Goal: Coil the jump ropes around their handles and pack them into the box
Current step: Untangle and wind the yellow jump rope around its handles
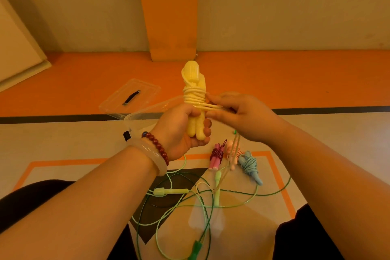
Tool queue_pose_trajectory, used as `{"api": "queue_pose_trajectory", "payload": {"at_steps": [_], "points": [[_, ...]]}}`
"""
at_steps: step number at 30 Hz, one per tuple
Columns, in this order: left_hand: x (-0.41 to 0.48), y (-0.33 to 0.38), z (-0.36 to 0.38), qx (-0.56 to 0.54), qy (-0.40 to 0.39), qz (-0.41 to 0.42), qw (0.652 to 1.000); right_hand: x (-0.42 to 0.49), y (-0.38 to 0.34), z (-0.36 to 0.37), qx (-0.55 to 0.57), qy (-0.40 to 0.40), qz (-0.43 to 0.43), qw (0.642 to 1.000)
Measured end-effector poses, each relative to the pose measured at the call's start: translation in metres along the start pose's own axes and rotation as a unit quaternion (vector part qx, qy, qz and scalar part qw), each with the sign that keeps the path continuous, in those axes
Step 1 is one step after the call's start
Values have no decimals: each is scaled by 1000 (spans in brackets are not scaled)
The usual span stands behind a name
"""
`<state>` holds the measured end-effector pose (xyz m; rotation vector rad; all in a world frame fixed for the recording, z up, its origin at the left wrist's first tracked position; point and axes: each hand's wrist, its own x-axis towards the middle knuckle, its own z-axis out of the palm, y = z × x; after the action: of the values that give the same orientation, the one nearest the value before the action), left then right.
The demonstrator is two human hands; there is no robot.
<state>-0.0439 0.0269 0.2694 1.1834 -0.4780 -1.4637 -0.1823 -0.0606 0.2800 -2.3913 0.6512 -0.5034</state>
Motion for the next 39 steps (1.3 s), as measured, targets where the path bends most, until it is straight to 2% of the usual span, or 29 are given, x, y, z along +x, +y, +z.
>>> {"api": "queue_pose_trajectory", "payload": {"at_steps": [2, 5, 9, 13, 18, 24, 28, 30, 32, 35, 39], "points": [[-3, 2, 0, -9, -34, -14, 999, 0, 2, -4, 61, 38, 46, 996], [-6, 2, 5, 5, -56, -17, 998, 1, 3, -6, 84, 79, 95, 989], [-4, -3, 12, 58, -1, 24, 998, 1, 3, -3, 114, 114, 113, 980], [-3, -7, 15, 78, 8, 57, 995, -1, 4, 1, 212, 87, 131, 965], [-10, -1, 12, 6, -86, 18, 996, -2, -3, 2, 347, 23, 120, 930], [-11, 1, 8, -26, -97, 9, 995, -3, -7, 0, 361, 18, 92, 928], [-12, 2, 9, -47, -100, 23, 994, -3, -10, -6, 300, 2, 74, 951], [-11, 1, 10, -40, -78, 42, 995, -4, -11, -8, 201, 49, 71, 976], [-9, 1, 10, -27, -46, 72, 996, -4, -11, -3, 94, 117, 26, 988], [-9, 5, 10, -32, -30, 88, 995, -3, -11, 6, 22, 185, -59, 981], [-9, 6, 9, -27, -23, 95, 995, -2, -8, 6, -56, 213, -132, 966]]}}
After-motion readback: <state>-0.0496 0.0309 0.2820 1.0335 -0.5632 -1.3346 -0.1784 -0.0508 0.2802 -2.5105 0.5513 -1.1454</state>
